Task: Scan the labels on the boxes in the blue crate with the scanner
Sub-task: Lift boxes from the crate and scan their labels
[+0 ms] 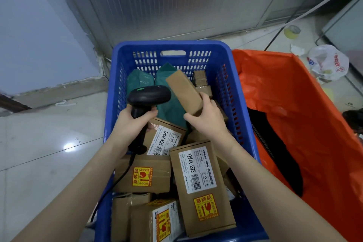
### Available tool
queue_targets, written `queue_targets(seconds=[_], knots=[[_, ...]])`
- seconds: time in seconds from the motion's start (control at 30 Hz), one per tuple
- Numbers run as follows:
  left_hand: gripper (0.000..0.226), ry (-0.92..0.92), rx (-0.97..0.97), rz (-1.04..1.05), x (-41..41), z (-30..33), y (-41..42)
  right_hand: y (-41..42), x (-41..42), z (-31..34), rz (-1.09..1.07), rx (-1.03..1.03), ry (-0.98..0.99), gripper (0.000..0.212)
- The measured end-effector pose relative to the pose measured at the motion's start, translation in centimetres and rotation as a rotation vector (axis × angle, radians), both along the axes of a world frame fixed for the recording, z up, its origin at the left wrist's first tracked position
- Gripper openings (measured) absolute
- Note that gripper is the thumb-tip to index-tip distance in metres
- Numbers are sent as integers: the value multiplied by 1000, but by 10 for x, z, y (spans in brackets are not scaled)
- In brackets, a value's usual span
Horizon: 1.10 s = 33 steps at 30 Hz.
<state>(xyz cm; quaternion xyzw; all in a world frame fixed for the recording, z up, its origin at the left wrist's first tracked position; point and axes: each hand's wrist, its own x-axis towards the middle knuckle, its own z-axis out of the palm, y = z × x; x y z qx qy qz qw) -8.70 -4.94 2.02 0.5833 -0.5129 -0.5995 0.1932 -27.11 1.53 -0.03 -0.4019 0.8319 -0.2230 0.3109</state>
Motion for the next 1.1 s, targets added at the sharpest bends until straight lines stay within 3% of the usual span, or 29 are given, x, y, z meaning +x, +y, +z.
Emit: queue_targets(seconds=[0.2,0.33,0.43,0.53,0.63,0.8,1.0,1.1], knots=[[28,59,-39,19,5,49,17,20,4,56,-158,-167,-202,72],[28,142,-50,53,6,85,33,41,8,92,-267,-273,-381,39],[22,229,-64,51,8,112,50,61,15,118,-379,-336,-639,23],[14,278,-69,32,13,130,65,81,21,138,-417,-361,-747,23],[25,280,-53,18,20,140,78,102,26,156,-452,-395,-841,15],[25,291,-55,26,25,152,97,131,32,171,-426,-411,-928,26],[53,318,-50,-6,27,167,109,153,40,168,-358,-416,-907,28],[39,317,-89,-15,28,170,112,159,43,169,-319,-408,-846,29]])
